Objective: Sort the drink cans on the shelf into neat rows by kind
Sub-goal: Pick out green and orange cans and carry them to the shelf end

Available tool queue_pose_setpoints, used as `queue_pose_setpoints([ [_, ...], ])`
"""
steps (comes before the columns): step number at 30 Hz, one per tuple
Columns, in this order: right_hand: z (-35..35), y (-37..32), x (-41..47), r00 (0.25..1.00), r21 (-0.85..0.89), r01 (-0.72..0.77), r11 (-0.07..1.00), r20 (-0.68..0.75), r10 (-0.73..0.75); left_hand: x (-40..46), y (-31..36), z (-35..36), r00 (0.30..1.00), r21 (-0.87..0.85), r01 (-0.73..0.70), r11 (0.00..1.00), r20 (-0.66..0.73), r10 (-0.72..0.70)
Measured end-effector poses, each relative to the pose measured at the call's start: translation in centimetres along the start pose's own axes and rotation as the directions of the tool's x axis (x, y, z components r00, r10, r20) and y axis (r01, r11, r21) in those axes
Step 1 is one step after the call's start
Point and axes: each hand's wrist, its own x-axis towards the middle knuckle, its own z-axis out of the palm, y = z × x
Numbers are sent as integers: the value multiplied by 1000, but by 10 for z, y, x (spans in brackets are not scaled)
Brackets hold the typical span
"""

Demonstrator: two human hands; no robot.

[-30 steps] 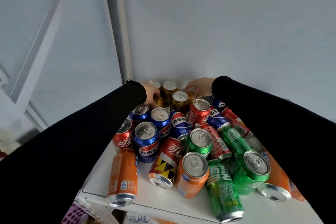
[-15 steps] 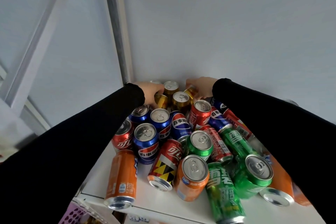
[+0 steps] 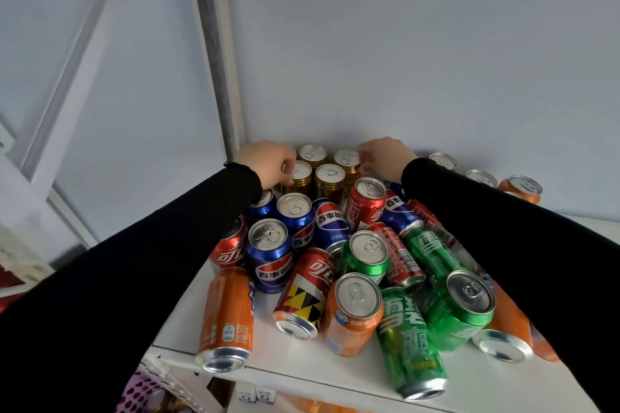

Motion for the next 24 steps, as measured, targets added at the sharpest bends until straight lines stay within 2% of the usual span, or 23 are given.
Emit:
queue_pose_setpoints([
  [3,-4,0,-6,1000,51,-12,999,-19,13,-2,0,-2,1000,-34,26,999,-10,-27],
  [6,-12,4,-14,1000,70,-1,998,-6,2,-3,11,-6,997,-116,-40,993,-72,32],
  [8,-18,9,-21,998,78,6,997,55,-11,-2,22,-9,999,-205,-47,978,12,51],
  [11,-25,15,-34,983,96,14,995,178,-31,6,40,-12,982,-173,-11,985,185,43],
  [15,-26,21,-45,968,88,11,996,250,-33,13,61,-15,988,-87,-12,996,154,25],
  [19,-27,28,-55,944,-22,73,997,325,-62,13,71,-7,940,-56,48,997,341,-26],
  [24,-17,40,-57,895,41,39,998,444,-53,12,76,0,887,-15,116,993,452,-96],
])
